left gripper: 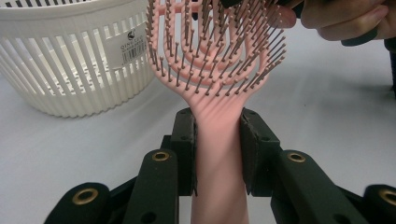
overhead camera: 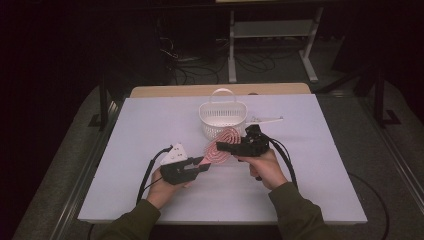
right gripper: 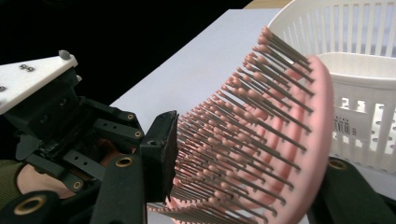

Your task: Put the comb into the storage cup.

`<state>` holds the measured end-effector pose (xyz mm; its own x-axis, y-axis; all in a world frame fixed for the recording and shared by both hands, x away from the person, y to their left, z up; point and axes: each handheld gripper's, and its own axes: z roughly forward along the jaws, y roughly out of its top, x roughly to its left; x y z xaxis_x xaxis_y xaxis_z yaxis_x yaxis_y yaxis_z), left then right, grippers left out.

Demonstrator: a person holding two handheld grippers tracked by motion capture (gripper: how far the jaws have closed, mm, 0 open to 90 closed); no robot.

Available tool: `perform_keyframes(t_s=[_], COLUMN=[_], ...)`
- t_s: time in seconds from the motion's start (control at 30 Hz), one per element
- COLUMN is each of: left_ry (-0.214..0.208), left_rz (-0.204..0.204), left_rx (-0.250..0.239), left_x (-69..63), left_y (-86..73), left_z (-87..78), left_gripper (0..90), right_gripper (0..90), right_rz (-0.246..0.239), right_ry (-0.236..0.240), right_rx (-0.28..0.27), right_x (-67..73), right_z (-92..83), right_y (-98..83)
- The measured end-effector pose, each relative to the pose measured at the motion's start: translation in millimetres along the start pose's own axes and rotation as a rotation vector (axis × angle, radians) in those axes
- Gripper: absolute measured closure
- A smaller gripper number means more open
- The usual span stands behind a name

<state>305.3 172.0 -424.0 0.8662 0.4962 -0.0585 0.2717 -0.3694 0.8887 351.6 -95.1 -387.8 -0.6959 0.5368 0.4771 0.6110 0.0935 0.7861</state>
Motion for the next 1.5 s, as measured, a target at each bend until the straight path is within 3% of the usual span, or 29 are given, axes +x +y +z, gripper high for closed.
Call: perform_keyframes(t_s=[0.5,1.13,1.5], left_ry=[-0.011,-0.018,-0.028], left_rz=[0.002,0.015,0.006], left_rx=[0.008,0.006,0.002], left_x=[-0.6,-2.1,-1.9], left_y=[-0.7,0.3,0.5], left_z=[2.1,1.7,1.6], left_gripper=[70.4,70.8,68.0], right_gripper=[55.2,62.4,63.0], right_rz=[0.027,0.065,0.066], right_ry=[0.032,0.126,0.139], right_rx=[-0.012,-0.055,-0.073], right_x=[-1.9,-3.1,-3.0], right_z=[-1.8,-6.0,-7.6], right_y=[0.4,0.5,-0.2])
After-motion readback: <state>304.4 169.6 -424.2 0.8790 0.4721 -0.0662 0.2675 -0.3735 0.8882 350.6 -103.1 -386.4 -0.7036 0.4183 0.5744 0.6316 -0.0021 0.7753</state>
